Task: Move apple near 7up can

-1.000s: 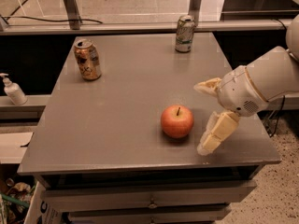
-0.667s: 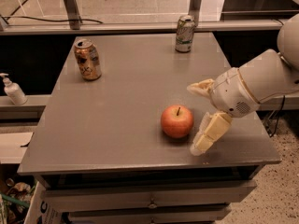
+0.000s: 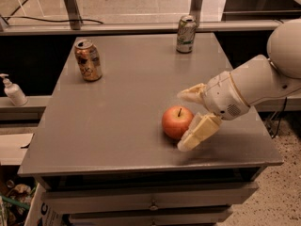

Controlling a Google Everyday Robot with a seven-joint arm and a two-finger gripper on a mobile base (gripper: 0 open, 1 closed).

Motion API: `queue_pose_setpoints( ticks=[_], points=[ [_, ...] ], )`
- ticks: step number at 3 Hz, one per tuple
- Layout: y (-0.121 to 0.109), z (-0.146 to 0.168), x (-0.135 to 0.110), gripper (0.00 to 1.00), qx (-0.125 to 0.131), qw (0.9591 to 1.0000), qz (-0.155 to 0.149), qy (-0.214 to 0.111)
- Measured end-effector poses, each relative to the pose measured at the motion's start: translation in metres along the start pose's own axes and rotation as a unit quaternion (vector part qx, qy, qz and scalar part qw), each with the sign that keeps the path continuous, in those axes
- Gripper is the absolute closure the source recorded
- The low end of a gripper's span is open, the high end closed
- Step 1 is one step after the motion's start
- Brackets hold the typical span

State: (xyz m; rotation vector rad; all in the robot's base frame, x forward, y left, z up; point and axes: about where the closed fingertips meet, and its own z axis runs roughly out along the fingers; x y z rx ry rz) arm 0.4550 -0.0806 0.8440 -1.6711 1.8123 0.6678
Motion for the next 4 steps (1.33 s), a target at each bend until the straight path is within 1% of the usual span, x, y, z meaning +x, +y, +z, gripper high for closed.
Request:
queue_pose_setpoints(
  ticks=[1, 2, 3, 4],
  points=[
    [-0.003, 0.005, 0.001, 0.40, 0.001, 0.9999, 0.006, -0.010],
    [-0.009, 0.004, 0.004, 0.64, 0.006, 0.9998, 0.013, -0.015],
    [-0.018, -0.006, 0.001, 0.87, 0.017, 0.9994, 0.019, -0.022],
    [-0.043, -0.039, -0.009, 1.00, 0.046, 0.9980, 0.030, -0.032]
  ],
)
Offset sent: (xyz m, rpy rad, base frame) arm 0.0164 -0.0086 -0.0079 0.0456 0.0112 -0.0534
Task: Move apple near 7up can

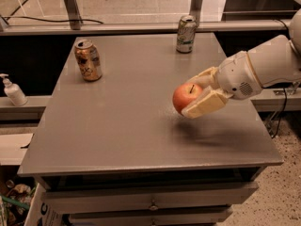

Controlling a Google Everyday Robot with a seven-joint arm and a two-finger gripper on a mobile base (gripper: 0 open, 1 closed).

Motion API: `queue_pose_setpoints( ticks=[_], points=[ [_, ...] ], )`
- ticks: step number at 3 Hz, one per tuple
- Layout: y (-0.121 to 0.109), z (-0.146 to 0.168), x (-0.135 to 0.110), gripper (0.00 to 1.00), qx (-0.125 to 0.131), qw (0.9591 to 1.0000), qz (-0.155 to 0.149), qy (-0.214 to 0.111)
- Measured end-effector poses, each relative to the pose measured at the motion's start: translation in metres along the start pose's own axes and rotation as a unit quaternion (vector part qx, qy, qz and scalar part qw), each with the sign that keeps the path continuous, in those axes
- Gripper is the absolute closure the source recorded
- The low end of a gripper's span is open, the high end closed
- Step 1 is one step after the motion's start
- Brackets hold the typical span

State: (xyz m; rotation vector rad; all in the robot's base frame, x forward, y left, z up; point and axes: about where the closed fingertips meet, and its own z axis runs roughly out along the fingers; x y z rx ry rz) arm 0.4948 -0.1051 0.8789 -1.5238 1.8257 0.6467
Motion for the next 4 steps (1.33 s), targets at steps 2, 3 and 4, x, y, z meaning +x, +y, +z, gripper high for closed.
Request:
queue_pose_setpoints(
  ticks=[2, 3, 4],
  points=[
    [-0.022, 0.000, -0.007, 1.00, 0.015, 0.9996, -0.020, -0.014],
    [-0.060, -0.001, -0.011, 1.00, 0.036, 0.9984, -0.030, -0.031],
    [-0.103, -0.002, -0.010, 1.00, 0.064, 0.9965, -0.032, -0.044]
  ],
)
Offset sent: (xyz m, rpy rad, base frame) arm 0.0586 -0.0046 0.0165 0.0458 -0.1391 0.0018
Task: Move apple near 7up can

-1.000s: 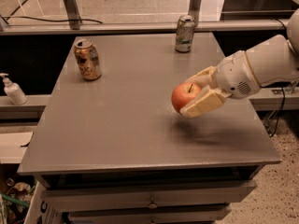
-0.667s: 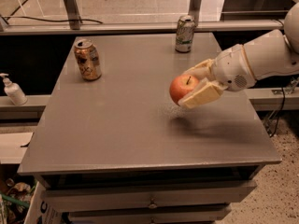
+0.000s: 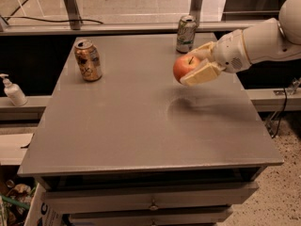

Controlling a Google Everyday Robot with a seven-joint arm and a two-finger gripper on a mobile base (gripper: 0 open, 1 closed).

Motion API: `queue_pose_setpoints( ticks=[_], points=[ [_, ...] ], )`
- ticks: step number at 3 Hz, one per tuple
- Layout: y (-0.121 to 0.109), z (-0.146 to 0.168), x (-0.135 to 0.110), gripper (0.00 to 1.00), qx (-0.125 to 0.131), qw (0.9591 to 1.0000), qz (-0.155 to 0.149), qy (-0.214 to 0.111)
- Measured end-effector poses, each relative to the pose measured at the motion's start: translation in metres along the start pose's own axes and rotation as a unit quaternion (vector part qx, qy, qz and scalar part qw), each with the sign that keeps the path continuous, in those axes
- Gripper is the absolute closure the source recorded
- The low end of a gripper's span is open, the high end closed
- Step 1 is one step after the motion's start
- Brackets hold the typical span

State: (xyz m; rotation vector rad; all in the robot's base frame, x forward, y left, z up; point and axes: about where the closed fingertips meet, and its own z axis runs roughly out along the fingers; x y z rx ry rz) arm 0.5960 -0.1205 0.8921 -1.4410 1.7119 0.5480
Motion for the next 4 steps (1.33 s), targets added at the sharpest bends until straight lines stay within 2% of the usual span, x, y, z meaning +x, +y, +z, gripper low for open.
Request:
queue_pose_setpoints(
  ticks=[2, 4],
  points=[
    [-0.085, 0.005, 0.015, 1.00, 0.064, 0.9979, 0.012, -0.009],
    [-0.148, 0.008, 0.027, 1.00, 0.117, 0.9925, 0.030, -0.021]
  ],
)
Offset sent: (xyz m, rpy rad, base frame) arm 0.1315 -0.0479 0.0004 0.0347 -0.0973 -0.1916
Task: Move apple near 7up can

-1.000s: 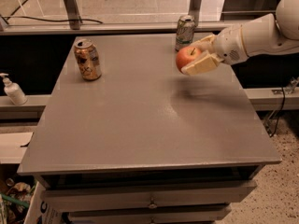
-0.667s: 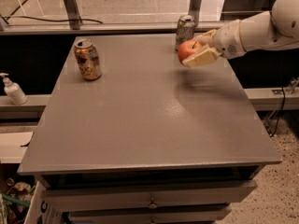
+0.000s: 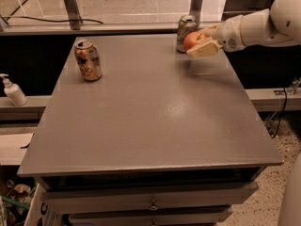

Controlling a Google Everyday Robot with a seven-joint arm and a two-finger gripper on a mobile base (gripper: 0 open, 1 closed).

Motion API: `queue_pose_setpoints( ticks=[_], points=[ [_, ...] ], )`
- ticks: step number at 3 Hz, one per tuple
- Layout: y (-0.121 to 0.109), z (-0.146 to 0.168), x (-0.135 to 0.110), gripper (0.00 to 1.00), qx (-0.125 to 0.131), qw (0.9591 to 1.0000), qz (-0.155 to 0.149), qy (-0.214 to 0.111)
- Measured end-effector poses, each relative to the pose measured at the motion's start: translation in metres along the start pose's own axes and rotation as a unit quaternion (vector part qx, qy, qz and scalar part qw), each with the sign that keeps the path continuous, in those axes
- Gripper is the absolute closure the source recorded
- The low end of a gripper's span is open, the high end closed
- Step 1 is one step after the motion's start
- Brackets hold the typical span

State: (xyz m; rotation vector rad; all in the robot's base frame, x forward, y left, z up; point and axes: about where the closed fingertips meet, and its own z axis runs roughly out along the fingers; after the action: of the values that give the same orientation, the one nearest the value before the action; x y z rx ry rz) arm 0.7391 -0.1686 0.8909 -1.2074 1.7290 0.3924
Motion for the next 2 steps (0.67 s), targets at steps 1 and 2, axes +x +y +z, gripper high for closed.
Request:
queue_pose_setpoints(
  ticks=[1, 2],
  points=[
    [-0.021, 0.001, 0.008, 1.00, 0.018, 0.9998, 0.002, 0.005],
    [-0.030, 0.007, 0.024, 1.00, 0.020, 0.9996, 0.009, 0.019]
  ],
)
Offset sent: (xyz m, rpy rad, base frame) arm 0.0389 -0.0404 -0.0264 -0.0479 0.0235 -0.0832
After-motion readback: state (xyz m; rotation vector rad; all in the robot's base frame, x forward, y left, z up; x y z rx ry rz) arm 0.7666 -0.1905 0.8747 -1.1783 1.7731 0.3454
